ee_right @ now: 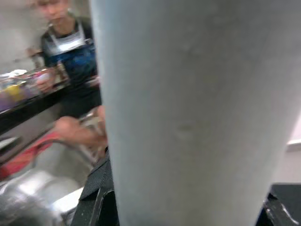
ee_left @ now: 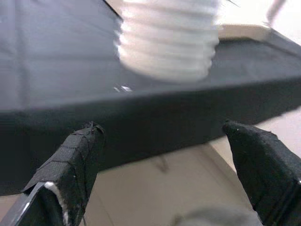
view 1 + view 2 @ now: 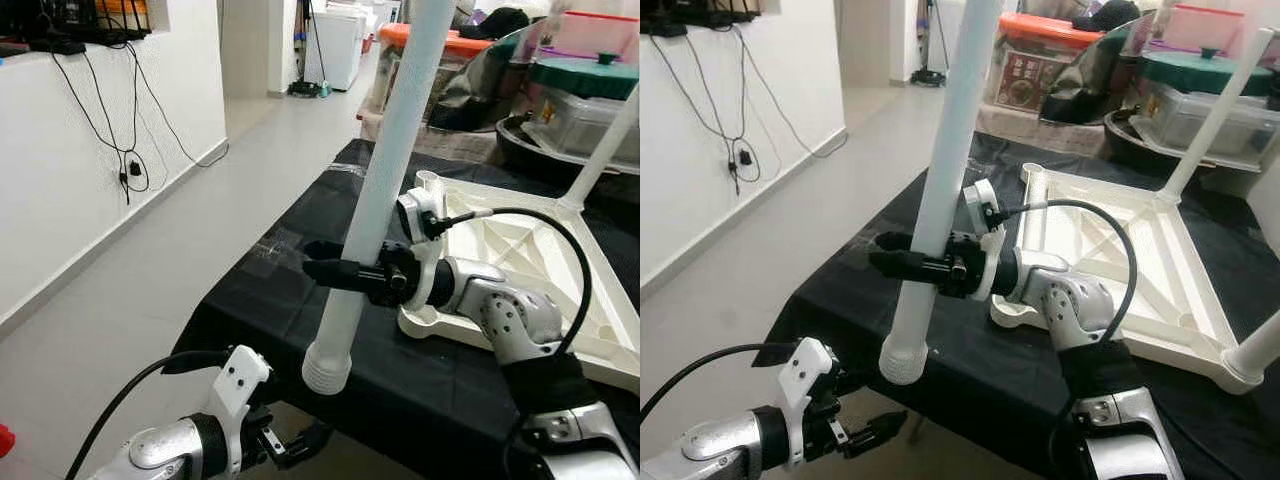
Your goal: Building children table
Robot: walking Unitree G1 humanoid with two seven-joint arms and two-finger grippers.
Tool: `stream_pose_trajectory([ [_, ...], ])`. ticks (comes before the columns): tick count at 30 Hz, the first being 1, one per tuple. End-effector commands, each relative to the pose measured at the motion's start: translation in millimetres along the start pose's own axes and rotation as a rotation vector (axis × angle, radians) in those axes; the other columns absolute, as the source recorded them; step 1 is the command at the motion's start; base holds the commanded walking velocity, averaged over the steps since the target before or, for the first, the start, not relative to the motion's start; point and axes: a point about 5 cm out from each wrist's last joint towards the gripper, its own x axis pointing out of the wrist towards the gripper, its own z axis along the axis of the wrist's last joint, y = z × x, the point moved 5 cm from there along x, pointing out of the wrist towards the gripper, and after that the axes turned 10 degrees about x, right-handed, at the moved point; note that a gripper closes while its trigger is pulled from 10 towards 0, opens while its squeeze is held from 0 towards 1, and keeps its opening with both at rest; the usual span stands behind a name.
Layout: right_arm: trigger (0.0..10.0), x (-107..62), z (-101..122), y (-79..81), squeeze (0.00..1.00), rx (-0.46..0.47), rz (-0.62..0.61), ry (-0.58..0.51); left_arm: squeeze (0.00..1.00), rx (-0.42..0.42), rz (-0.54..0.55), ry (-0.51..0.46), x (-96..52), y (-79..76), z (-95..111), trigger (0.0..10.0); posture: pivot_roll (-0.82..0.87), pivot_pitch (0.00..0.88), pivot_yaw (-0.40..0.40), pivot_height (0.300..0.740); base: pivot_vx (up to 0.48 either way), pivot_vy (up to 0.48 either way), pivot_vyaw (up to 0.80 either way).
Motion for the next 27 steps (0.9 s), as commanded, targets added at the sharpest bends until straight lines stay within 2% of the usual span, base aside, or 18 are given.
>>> stream_pose_trajectory([
  [1,0.0,-11.9,28,-31.4,0.00,-0.086,-0.252,-0.161,0.00,0.014,0.240,-0.036,-1.5,27.1,4,10.0,0.21,0.012,-0.088,0.740,0.000,0.000,0.00],
  [2,0.0,-11.9,28,-31.4,0.00,-0.086,-0.252,-0.161,0.00,0.014,0.240,-0.036,-1.5,27.1,4,10.0,0.21,0.012,-0.088,0.740,0.000,0.000,0.00],
  [3,0.0,-18.6,37,-48.1,0.00,-0.145,-0.422,-0.248,0.00,0.011,0.352,-0.051,-3.5,37.0,6,10.0,0.21,0.009,-0.091,0.740,0.000,0.000,0.00],
  [4,0.0,-18.6,37,-48.1,0.00,-0.145,-0.422,-0.248,0.00,0.011,0.352,-0.051,-3.5,37.0,6,10.0,0.21,0.009,-0.091,0.740,0.000,0.000,0.00],
  [6,0.0,-26.4,43,-59.7,0.00,-0.224,-0.591,-0.331,0.00,0.008,0.446,-0.059,-6.1,43.7,7,10.0,0.21,0.006,-0.094,0.740,0.000,0.000,0.00],
  [7,0.0,-26.4,43,-59.7,0.00,-0.224,-0.591,-0.331,0.00,0.008,0.446,-0.059,-6.1,43.7,7,10.0,0.21,0.006,-0.094,0.740,0.000,0.000,0.00],
  [8,0.0,-28.6,44,-61.9,0.00,-0.251,-0.661,-0.367,0.00,0.009,0.470,-0.055,-7.1,44.5,7,10.0,0.21,0.004,-0.096,0.740,0.000,0.000,0.00],
  [12,0.0,-28.2,42,-62.1,0.00,-0.274,-0.708,-0.381,0.00,-0.001,0.473,-0.061,-6.9,42.8,7,10.0,0.22,0.002,-0.095,0.740,0.000,0.000,0.00],
  [13,10.0,-25.3,35,-61.5,0.00,-0.274,-0.735,-0.388,0.00,0.007,0.482,-0.053,-7.0,42.1,5,10.0,0.22,0.000,-0.100,0.740,0.000,-0.300,0.00],
  [16,10.0,-17.0,23,-58.6,0.00,-0.281,-0.738,-0.387,0.00,0.026,0.462,-0.081,-5.1,36.7,8,10.0,0.22,0.000,-0.099,0.740,0.000,-0.375,0.00],
  [24,10.0,-8.5,24,-58.4,0.00,-0.289,-0.741,-0.419,0.00,-0.003,0.519,-0.065,-4.2,40.0,0,10.0,0.21,0.000,-0.102,0.740,0.000,-0.428,0.00],
  [27,10.0,-6.6,25,-58.1,0.00,-0.303,-0.750,-0.431,0.00,-0.016,0.528,-0.062,-3.3,39.8,-1,10.0,0.21,0.000,-0.102,0.740,0.270,-0.244,0.00],
])
